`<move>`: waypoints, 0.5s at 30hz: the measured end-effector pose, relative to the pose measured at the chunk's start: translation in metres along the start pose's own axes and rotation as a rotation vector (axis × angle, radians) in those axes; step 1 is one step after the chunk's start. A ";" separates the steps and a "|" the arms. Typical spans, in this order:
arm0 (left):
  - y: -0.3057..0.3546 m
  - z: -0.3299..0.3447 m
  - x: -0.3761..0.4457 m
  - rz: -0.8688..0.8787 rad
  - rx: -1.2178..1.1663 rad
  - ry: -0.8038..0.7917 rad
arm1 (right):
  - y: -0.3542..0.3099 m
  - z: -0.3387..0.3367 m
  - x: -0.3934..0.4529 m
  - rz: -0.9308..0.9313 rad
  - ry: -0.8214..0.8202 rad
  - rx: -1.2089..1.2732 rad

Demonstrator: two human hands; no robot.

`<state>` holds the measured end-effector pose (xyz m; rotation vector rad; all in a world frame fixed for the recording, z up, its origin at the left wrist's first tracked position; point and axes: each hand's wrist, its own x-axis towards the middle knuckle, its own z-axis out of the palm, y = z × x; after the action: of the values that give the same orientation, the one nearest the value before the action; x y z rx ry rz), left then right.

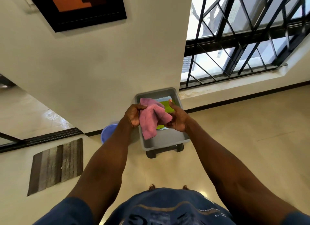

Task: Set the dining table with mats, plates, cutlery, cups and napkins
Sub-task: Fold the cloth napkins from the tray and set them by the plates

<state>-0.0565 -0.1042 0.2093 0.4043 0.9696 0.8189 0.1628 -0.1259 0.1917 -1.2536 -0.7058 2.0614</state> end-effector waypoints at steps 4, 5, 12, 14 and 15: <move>0.001 -0.011 -0.001 0.024 -0.061 -0.107 | -0.005 0.007 0.008 0.245 0.040 -0.125; 0.001 -0.013 -0.001 0.037 -0.062 -0.116 | -0.004 0.009 0.009 0.268 0.023 -0.118; 0.007 -0.015 -0.010 0.135 0.022 0.054 | -0.010 0.025 0.013 -0.098 -0.048 0.317; 0.007 -0.018 -0.009 0.111 0.154 0.197 | -0.015 0.027 0.013 -0.171 -0.004 0.242; 0.006 -0.018 -0.009 0.103 0.256 0.273 | -0.018 0.028 0.013 -0.197 0.042 0.181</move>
<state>-0.0773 -0.1084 0.2089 0.5763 1.3240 0.8597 0.1367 -0.1074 0.2081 -1.0778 -0.5843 1.8871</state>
